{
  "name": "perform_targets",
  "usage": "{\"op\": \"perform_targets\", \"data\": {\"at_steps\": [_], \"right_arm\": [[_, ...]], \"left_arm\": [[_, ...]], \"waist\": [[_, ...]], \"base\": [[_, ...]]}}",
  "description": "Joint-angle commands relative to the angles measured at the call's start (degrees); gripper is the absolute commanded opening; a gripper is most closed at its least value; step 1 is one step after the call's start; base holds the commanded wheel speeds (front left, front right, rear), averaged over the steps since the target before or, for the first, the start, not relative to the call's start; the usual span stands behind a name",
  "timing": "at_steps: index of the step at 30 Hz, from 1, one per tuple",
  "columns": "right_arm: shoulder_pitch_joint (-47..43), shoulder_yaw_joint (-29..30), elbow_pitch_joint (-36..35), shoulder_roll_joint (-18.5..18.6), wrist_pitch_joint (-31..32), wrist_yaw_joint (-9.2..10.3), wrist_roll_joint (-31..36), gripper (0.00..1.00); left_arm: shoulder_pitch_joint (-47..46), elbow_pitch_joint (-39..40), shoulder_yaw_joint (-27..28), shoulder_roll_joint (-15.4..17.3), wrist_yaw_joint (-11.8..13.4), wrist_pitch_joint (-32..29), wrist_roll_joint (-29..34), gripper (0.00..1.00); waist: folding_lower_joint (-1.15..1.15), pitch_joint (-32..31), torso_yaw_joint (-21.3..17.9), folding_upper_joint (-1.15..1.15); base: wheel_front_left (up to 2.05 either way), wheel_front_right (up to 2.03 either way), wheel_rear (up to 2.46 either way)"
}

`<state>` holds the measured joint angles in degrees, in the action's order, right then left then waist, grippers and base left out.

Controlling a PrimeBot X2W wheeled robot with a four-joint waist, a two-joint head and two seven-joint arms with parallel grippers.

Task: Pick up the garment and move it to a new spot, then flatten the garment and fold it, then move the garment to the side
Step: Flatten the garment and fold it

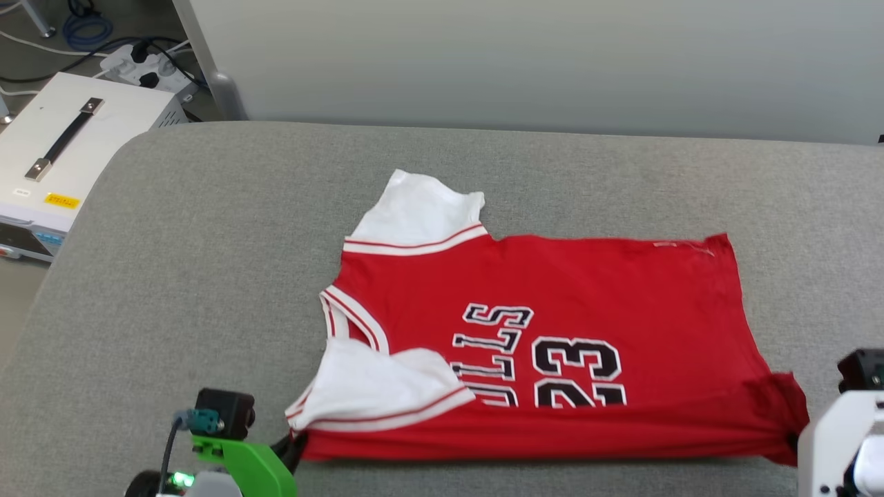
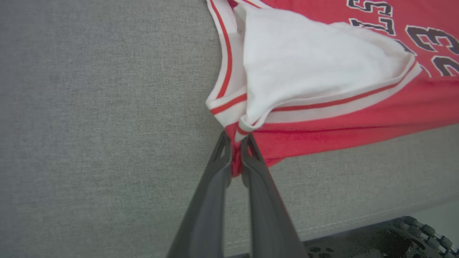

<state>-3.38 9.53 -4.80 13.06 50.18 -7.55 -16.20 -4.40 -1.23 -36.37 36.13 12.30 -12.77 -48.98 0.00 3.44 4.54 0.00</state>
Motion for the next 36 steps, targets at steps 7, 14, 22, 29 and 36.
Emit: {"op": "perform_targets", "data": {"at_steps": [7, 14, 22, 29, 36], "right_arm": [[-6.2, 2.4, -2.5, -0.9, 2.3, 0.06, -0.1, 0.0], [-5.4, 1.5, 2.1, -2.5, -0.5, 0.06, 0.6, 0.0], [-2.9, 0.7, 3.6, -2.1, -6.0, 0.06, -0.2, 1.0], [-0.8, 0.0, -2.5, -1.0, -15.6, 0.06, -2.0, 1.0], [-0.1, -1.5, -5.9, -0.8, -27.2, 0.06, -1.3, 1.0]], "left_arm": [[4.0, -1.9, -1.4, -0.2, 0.7, -0.3, -1.1, 0.0], [3.3, -5.8, -3.0, -1.8, -0.2, 0.5, -0.2, 0.28], [0.2, -6.8, -2.7, -2.0, -0.1, 3.9, 2.9, 1.0], [-2.4, -2.0, 0.2, -2.2, 2.0, 11.9, 6.3, 1.0], [-4.2, 2.0, 1.5, -2.7, 1.2, 22.1, 10.7, 1.0]], "waist": [[0.0, -0.5, -0.1, 0.0], [0.0, -0.1, -0.3, 0.0], [0.0, -0.8, -0.2, 0.0], [0.0, -2.8, -0.1, 0.0], [0.0, -3.4, -0.7, 0.0]], "base": [[0.0, 0.0, 0.0], [0.0, 0.0, 0.0], [0.0, 0.0, 0.0], [0.0, 0.0, 0.0], [0.0, 0.0, 0.0]]}}
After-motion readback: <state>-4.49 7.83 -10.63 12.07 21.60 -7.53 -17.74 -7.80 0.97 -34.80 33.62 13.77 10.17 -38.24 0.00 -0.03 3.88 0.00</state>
